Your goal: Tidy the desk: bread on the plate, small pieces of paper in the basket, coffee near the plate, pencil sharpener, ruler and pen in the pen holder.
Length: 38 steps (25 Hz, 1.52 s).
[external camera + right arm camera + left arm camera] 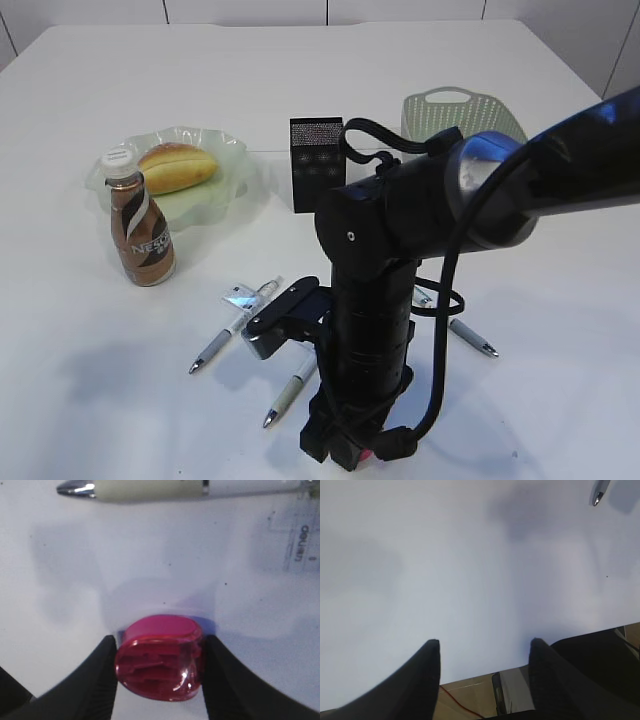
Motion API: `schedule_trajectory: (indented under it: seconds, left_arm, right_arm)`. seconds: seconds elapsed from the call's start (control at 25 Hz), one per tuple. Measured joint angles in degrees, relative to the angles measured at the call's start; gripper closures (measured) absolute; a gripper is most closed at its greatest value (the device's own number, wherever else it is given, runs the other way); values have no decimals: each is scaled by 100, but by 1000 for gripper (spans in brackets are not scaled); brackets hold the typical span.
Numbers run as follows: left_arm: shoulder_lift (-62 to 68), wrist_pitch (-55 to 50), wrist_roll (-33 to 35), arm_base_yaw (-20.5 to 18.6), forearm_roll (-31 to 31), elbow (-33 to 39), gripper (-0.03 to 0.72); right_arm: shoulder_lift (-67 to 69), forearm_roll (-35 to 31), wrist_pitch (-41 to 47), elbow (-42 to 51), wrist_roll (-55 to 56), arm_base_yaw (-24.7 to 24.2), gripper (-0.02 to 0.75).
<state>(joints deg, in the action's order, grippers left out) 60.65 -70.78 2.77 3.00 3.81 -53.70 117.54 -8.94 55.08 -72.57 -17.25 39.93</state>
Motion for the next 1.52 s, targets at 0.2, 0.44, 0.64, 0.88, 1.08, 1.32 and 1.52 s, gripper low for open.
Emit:
schedule_trajectory:
  seconds: [0.2, 0.44, 0.64, 0.88, 1.08, 1.32, 1.52]
  left_arm:
    - [0, 0, 0, 0, 0, 0, 294]
    - [0, 0, 0, 0, 0, 0, 294]
    - [0, 0, 0, 0, 0, 0, 294]
    - [0, 0, 0, 0, 0, 0, 294]
    - [0, 0, 0, 0, 0, 0, 294]
    - [0, 0, 0, 0, 0, 0, 294]
    - [0, 0, 0, 0, 0, 0, 294]
  right_arm:
    - [0, 0, 0, -10, 0, 0, 363]
    - [80, 0, 371, -308, 0, 0, 363]
    - [80, -12, 700, -864, 139, 0, 364]
    - [80, 1, 918, -1468, 443, 0, 365]
    - [80, 126, 957, -1858, 729, 0, 365]
    - [116, 832, 920, -2401, 1596, 0, 365]
    - [129, 1436, 685, -2821, 2231, 0, 365]
